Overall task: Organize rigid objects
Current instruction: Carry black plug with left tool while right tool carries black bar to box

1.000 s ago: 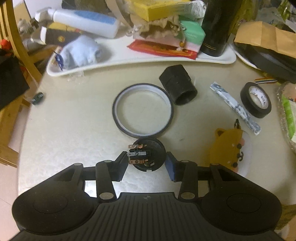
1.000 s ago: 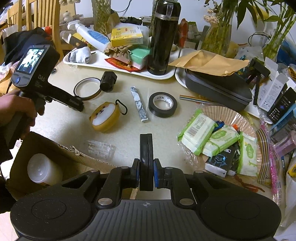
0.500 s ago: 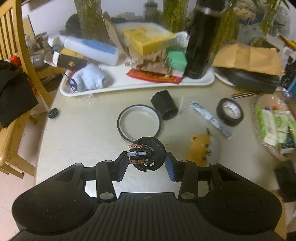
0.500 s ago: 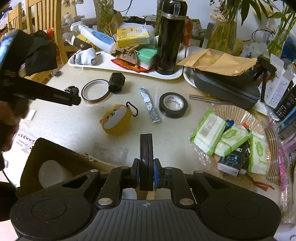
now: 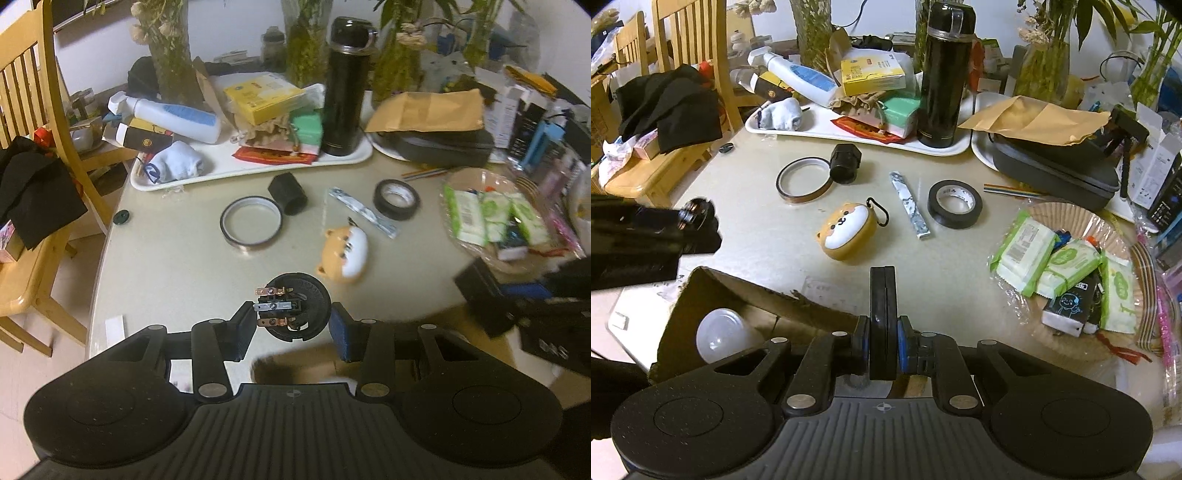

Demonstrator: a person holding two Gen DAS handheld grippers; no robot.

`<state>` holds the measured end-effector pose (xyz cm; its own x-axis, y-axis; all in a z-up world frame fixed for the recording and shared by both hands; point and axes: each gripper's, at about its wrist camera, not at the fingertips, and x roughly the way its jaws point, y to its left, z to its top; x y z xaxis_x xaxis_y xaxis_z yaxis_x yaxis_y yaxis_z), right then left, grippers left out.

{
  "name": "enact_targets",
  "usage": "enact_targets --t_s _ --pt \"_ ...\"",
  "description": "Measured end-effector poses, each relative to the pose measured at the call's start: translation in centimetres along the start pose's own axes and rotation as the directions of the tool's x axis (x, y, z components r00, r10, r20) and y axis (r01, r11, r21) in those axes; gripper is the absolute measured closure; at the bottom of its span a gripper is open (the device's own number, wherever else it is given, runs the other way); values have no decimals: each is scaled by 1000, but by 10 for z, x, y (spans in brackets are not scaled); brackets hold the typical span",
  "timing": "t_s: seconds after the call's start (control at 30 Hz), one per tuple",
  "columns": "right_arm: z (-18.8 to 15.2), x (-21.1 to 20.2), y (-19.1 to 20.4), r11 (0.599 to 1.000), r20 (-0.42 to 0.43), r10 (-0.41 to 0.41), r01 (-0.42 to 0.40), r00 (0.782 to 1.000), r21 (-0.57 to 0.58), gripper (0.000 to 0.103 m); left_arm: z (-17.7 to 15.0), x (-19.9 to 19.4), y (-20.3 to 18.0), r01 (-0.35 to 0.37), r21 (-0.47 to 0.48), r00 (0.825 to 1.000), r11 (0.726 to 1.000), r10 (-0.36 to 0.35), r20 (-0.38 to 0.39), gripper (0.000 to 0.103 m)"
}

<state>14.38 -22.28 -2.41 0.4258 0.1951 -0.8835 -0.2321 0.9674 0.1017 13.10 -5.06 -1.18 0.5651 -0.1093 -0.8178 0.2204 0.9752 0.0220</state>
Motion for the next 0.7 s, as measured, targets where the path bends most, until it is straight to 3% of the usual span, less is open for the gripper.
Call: enact_targets --t_s 0.23,0.7 --pt "-8 -5 11 1000 -1 17 -17 1000 -20 86 -18 -21 -4 10 13 1000 1000 -10 -4 61" --pt "-21 -1 35 996 -47 56 -59 997 -64 86 -33 -23 1 40 9 998 999 -40 -54 61"
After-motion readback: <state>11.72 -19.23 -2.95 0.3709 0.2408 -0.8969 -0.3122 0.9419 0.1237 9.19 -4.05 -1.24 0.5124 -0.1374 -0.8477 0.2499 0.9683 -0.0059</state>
